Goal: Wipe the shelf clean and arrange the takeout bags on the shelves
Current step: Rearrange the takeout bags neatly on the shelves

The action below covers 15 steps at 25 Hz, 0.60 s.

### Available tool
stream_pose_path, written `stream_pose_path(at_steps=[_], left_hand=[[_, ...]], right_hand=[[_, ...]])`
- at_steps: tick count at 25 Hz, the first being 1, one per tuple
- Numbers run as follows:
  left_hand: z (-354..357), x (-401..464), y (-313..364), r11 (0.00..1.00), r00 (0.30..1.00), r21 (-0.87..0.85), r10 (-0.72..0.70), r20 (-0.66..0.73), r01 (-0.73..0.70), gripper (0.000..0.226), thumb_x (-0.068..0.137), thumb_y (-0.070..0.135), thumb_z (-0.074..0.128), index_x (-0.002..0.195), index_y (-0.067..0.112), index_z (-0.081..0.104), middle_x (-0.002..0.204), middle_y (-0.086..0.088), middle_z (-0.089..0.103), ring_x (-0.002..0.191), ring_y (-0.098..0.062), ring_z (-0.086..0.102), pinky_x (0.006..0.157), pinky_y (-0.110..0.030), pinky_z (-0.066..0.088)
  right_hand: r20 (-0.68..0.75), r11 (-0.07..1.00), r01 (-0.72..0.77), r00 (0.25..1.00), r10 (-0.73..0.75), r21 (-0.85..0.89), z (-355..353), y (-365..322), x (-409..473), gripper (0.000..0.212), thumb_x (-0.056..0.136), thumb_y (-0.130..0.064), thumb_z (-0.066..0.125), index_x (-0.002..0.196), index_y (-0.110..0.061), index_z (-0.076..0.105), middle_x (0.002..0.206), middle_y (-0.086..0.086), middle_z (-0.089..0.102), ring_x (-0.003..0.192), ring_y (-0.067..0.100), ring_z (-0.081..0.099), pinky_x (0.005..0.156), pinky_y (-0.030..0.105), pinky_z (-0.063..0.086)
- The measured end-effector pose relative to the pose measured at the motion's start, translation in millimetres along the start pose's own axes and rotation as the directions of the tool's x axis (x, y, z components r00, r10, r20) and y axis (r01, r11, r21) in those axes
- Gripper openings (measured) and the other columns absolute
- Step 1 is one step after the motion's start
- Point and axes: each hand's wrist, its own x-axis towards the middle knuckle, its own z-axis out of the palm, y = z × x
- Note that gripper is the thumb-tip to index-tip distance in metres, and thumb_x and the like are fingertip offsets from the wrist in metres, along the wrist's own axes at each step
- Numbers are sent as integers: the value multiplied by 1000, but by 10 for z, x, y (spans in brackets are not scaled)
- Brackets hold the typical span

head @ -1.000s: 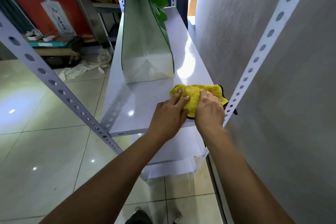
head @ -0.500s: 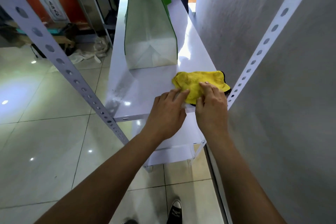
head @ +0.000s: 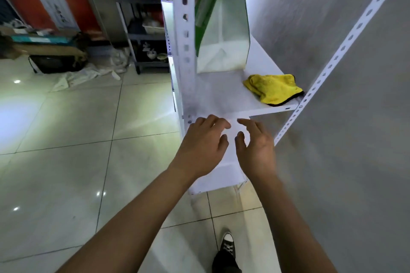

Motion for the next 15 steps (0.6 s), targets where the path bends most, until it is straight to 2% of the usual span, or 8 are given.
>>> stream_pose_path(at_steps=[7,15], left_hand=[[-649,-893,-686,995,993,13,-99,-64,100,30,99,23,49,127,19,57,128,-1,60,112,-23,51,98,-34,41],[-1273,-1191,-1687,963,943,0,-265,-202,271,29,98,21,51,126,19,58,123,-1,61,110,-22,52,94,-37,43]], right_hand=[[72,996,40,996,-46,81,509,-983,-579,35,94,-9,59,128,-17,65,123,3,67,106,27,62,95,44,49],[221,976,123,962,-162,179,1345,-1905,-379,35,97,-12,58,131,-20,62,126,2,64,115,23,59,100,45,48]])
